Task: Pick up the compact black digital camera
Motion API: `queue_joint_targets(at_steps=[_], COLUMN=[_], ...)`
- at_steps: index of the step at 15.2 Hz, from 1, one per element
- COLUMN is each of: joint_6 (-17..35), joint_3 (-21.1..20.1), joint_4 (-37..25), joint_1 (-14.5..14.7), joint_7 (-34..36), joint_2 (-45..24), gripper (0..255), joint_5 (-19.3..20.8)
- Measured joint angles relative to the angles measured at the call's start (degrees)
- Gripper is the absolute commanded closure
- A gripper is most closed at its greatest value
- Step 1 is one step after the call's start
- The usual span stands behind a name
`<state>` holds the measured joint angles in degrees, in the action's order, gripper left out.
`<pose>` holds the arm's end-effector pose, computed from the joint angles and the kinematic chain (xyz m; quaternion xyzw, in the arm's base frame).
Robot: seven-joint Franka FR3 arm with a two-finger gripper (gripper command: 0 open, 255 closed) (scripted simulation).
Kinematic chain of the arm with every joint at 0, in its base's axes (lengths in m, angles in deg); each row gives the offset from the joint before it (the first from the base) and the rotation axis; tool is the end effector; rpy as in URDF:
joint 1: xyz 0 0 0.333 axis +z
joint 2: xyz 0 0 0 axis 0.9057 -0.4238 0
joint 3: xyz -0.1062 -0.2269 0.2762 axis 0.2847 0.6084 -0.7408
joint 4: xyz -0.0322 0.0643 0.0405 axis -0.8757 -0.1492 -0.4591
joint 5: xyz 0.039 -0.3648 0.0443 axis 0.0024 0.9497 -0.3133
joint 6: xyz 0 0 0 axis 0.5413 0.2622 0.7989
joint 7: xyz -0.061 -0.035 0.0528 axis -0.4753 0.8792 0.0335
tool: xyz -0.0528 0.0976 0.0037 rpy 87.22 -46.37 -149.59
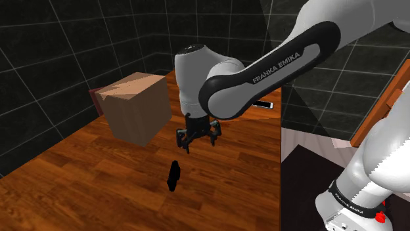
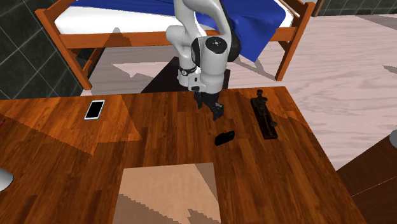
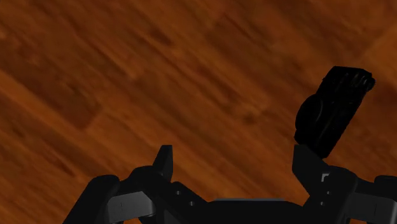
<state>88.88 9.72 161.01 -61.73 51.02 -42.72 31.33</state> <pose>0.4113 0.3018 0.4486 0.9809 -0.1926 0.0019 0.0264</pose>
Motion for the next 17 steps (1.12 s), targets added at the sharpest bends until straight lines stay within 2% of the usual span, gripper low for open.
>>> queue_joint_targets(at_steps=[3,7,9,16,17], joint_6=[1.7,2.3,2.5,6.2,6.4], joint_3=[-0.5,0.6,1.4,2.7,2.8], joint_4=[-4.7,-12.9,-15.5,-14.8,-14.8], joint_1=[1.5,5.5,7.0,8.1,8.2], joint_7=[6.3,14.0,16.2,18.0,18.2], joint_2=[-7.5,-17.7,-20.9,-24.3,-24.6], gripper=[0,0,0,0,255], joint_5=[4.9,11.3,13.1,15.5,15.7])
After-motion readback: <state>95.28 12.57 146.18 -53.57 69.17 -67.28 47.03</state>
